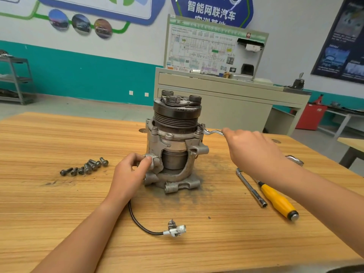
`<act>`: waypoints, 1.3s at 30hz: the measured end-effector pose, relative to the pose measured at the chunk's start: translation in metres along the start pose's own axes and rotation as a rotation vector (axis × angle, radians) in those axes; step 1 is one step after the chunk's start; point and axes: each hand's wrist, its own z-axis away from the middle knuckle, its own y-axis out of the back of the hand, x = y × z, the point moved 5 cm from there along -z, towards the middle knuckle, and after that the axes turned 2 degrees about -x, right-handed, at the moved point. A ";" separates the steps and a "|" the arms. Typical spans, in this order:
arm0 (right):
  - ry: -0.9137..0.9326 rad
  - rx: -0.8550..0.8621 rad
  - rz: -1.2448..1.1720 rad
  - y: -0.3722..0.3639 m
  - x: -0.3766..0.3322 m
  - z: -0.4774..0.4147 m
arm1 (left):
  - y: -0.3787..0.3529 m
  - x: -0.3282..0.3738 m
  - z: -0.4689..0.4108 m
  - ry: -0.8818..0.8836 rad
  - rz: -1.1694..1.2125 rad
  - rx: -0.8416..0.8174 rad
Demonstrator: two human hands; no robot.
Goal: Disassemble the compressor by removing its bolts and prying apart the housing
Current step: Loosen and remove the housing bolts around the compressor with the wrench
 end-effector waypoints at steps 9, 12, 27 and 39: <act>0.082 -0.145 0.185 0.021 -0.029 -0.009 | 0.001 0.002 0.001 -0.012 0.006 0.012; 0.181 -0.196 0.315 0.029 -0.038 -0.007 | 0.001 0.003 0.001 -0.016 0.005 0.013; 0.235 -0.195 0.388 0.017 -0.023 -0.017 | 0.000 0.002 0.001 0.014 0.024 0.024; 0.296 0.371 0.113 -0.016 0.001 -0.059 | 0.001 0.001 -0.001 -0.010 0.011 0.012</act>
